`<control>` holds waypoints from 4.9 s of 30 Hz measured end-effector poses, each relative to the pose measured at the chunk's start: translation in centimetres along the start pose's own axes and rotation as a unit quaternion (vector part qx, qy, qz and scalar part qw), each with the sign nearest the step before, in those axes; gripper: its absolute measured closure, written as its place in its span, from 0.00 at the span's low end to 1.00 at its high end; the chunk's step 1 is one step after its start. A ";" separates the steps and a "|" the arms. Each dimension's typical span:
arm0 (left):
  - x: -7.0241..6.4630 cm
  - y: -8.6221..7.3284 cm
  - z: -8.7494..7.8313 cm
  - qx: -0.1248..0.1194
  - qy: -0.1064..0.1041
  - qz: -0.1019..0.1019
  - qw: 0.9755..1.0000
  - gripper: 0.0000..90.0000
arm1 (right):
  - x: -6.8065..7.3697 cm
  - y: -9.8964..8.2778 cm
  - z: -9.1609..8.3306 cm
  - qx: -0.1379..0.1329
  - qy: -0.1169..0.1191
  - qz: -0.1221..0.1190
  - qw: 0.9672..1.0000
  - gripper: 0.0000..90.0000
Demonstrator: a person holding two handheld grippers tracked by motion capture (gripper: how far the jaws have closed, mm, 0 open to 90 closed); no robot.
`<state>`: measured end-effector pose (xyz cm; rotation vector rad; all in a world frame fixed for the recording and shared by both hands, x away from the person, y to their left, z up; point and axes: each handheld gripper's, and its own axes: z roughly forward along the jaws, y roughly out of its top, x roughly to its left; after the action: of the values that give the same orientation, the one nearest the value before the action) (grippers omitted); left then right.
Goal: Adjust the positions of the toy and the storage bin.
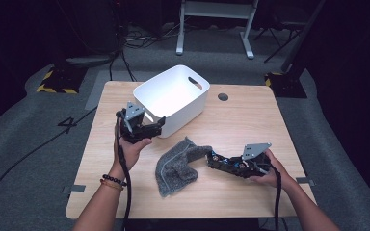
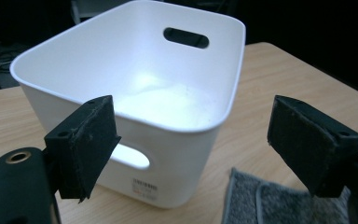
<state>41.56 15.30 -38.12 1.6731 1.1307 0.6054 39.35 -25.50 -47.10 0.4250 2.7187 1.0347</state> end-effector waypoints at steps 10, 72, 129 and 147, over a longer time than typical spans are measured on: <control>1.1 0.9 3.1 0.039 0.088 -0.020 0.995 0.18 | 0.0 -0.1 0.1 0.006 -0.004 -0.004 1.000 0.64; -3.9 0.2 7.5 0.112 0.001 0.056 0.992 0.51 | 0.0 -1.2 -1.9 0.043 0.035 -0.044 0.997 0.64; -4.1 -1.8 -2.9 0.053 -0.091 0.146 0.984 0.22 | 2.9 -0.4 -0.8 0.049 0.042 -0.056 0.996 0.63; 0.4 -10.2 -2.1 0.178 -0.109 0.192 0.959 0.18 | 3.3 -0.8 -1.2 0.047 0.039 -0.059 0.996 0.63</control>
<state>36.00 17.40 -46.73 2.2411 0.7889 0.4549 35.76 -25.74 -47.04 0.2391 2.8300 0.9146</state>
